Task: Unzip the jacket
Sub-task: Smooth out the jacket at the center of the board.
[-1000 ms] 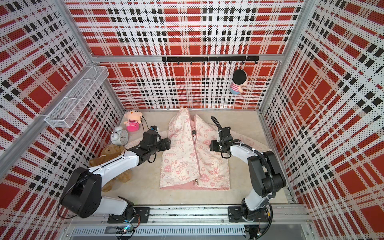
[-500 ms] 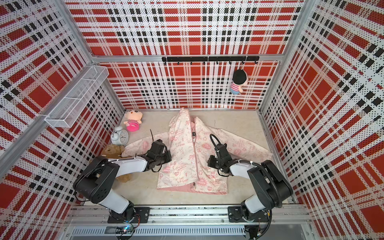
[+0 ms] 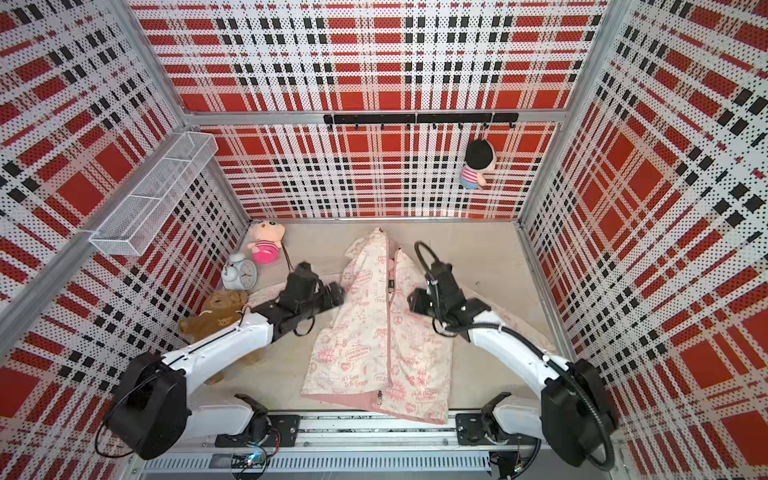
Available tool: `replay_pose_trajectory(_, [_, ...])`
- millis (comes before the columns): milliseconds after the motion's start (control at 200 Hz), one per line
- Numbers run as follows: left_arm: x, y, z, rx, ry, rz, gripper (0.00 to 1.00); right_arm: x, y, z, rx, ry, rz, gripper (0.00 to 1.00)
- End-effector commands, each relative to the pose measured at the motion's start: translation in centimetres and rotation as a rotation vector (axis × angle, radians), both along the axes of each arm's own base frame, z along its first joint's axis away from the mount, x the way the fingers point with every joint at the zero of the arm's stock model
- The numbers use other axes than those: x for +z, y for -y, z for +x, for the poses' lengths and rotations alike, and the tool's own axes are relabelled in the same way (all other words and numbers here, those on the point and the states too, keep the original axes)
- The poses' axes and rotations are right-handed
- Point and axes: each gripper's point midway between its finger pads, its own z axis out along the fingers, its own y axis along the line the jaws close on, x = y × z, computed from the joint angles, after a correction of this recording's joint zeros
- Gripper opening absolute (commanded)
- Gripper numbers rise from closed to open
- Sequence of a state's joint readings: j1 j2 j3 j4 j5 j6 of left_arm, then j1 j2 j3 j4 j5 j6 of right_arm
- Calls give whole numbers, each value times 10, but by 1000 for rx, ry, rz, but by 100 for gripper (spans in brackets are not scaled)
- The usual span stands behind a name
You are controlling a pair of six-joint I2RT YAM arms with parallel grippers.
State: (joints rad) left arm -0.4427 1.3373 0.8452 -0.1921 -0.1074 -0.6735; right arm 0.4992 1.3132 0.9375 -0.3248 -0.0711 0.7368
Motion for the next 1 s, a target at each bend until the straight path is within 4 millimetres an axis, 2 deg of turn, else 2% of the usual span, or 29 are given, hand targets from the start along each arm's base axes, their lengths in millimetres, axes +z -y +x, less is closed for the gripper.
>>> replay_pose_trajectory(0, [70,-31,73,78,140,111,98,14,18,58,62,47,-159,52])
replay_pose_trajectory(15, [77,-33,83,82,143,111,98,19,20,69,62,58,-164,54])
replay_pose_trajectory(50, [76,-35,109,84,120,117,98,20,23,94,56,58,-181,56])
replay_pose_trajectory(100, [87,-36,144,95,114,108,98,20,25,126,59,55,-190,59])
replay_pose_trajectory(120, [83,-36,157,100,93,107,98,14,27,136,58,39,-197,61])
replay_pose_trajectory(140, [80,-32,170,98,78,100,98,17,28,149,50,46,-196,62])
replay_pose_trajectory(180, [66,-25,193,99,44,97,98,8,30,169,46,21,-198,63])
replay_pose_trajectory(195, [62,-38,204,129,33,95,99,4,30,175,50,14,-196,63])
replay_pose_trajectory(225, [50,-39,218,137,3,91,99,2,29,187,55,14,-184,63])
replay_pose_trajectory(246, [47,-38,226,147,-4,85,98,-4,29,193,54,6,-183,63])
replay_pose_trajectory(336, [3,-21,253,129,-75,33,93,-31,26,206,65,-31,-158,63])
replay_pose_trajectory(436, [-35,-2,267,103,-129,-14,91,-56,20,207,85,-55,-127,63])
replay_pose_trajectory(596, [-76,16,280,76,-172,-57,91,-83,12,202,130,-85,-106,64])
replay_pose_trajectory(601, [-76,27,277,57,-171,-56,91,-83,12,202,131,-85,-105,63])
replay_pose_trajectory(611, [-78,37,275,41,-173,-56,91,-85,11,201,134,-87,-105,63])
replay_pose_trajectory(641, [-84,46,275,24,-175,-56,91,-87,10,199,142,-90,-104,63])
replay_pose_trajectory(787, [-111,77,273,-29,-187,-72,88,-88,11,186,150,-84,-94,63])
replay_pose_trajectory(912, [-124,95,271,-70,-199,-109,66,-79,10,175,165,-62,-84,61])
replay_pose_trajectory(992, [-126,99,268,-93,-207,-108,63,-73,11,171,171,-57,-86,61])
